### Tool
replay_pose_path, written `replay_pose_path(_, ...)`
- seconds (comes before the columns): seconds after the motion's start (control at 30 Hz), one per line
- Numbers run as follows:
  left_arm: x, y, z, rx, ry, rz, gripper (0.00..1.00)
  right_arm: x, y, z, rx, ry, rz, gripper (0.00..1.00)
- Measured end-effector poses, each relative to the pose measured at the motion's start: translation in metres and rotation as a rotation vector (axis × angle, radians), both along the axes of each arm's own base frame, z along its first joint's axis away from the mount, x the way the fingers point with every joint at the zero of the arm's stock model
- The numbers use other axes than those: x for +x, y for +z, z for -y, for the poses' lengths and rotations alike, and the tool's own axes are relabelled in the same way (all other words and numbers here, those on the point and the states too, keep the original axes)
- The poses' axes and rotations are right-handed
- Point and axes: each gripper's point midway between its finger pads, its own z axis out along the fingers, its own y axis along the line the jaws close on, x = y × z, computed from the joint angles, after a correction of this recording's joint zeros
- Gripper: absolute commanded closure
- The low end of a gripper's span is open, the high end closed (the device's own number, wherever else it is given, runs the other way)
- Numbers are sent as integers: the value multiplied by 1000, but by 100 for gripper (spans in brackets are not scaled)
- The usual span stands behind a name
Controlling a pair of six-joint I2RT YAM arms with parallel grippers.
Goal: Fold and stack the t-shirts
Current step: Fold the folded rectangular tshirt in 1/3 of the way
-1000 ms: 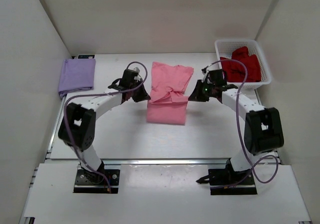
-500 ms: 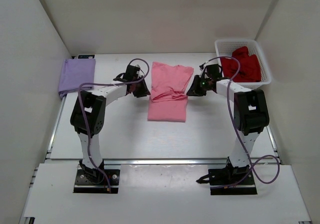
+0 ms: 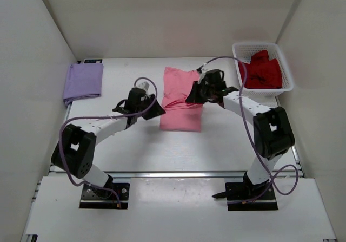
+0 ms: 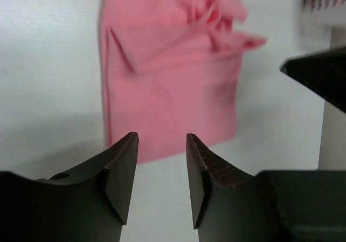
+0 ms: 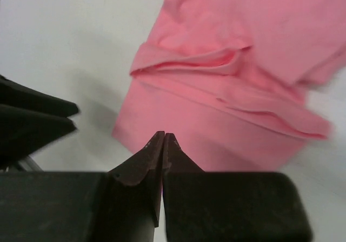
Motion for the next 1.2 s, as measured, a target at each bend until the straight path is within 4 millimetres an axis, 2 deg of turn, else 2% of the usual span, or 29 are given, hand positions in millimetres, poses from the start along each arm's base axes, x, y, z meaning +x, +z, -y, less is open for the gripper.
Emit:
replay_pose_path(0.07,-22,-28,12,-1,-41,-62,50,-11,-21,-24,-12,60,-38,100)
replay_pose_path(0.13,-36,-54,16,15,-58,-127,51,-20,-49,-38,-37,96,-96,100)
replay_pose_path(0.27,-44,-85,21,29,-59,-193,53,-31,-97,-43,-95,115,-196,100)
replay_pose_path(0.37,-44,-93,22,16,-50,-201,53,-26,-112,-43,-119,108,-224,100)
replay_pose_path(0.5,-44,-94,21,-22,-39,-192,54,-5,-107,-42,-113,86,-188,100)
replay_pose_path(0.67,-46,-93,20,-54,-34,-182,55,50,-97,-28,-90,-1,-119,100)
replay_pose_path(0.8,-54,-89,18,-54,-35,-189,53,112,-69,-20,-41,-61,-31,100)
replay_pose_path(0.9,-55,-76,16,-61,-36,-172,51,130,-38,-10,-25,-87,34,100)
replay_pose_path(0.97,-54,-62,12,-73,-33,-142,49,120,-21,-4,-16,-91,56,100)
replay_pose_path(1.0,-52,-55,9,-81,-25,-125,49,107,-14,-2,-7,-89,61,100)
replay_pose_path(1.1,-43,-47,-10,-89,21,-98,50,49,-5,8,31,-73,37,100)
replay_pose_path(1.13,-42,-50,-15,-86,33,-104,50,27,-7,11,49,-69,23,100)
replay_pose_path(1.2,-43,-64,-27,-64,60,-143,48,-16,-22,17,75,-61,-27,91)
